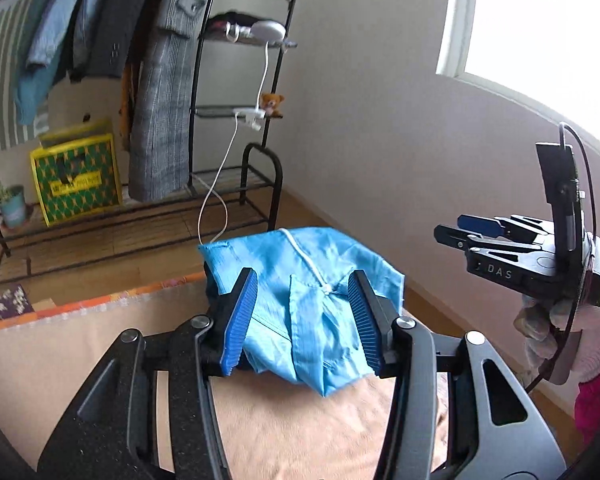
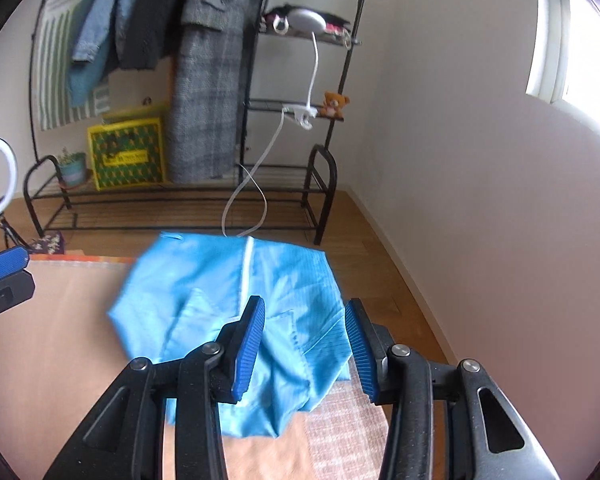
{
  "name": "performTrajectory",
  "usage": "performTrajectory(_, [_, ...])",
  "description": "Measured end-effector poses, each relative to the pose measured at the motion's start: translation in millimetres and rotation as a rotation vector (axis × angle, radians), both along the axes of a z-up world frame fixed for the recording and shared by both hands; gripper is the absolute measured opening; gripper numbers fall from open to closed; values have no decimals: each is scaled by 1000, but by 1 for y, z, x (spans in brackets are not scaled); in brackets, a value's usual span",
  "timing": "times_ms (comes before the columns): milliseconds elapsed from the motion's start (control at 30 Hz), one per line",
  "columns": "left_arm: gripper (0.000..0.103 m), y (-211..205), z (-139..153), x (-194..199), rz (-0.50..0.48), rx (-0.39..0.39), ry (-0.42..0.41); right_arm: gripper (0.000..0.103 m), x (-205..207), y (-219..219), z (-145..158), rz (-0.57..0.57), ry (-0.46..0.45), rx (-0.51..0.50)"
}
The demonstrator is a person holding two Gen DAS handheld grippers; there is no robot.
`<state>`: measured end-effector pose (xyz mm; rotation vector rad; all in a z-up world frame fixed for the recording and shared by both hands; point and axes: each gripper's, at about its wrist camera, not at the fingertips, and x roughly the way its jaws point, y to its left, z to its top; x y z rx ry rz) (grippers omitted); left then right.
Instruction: Fold large clothes
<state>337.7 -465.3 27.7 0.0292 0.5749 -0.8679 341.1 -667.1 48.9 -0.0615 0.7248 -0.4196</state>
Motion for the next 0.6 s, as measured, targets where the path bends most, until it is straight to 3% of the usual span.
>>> performTrajectory(100, [56,27,25,-34,1,-23,-29,44,-29,22,21,24,-39,12])
performTrajectory(267, [57,76,58,-96,13,-37,-100,48,-79,61,50,63,-82,-2])
performTrajectory(600, [84,175,102,-214,61,-62,-195,67,-191,132,80,104,-170,-15])
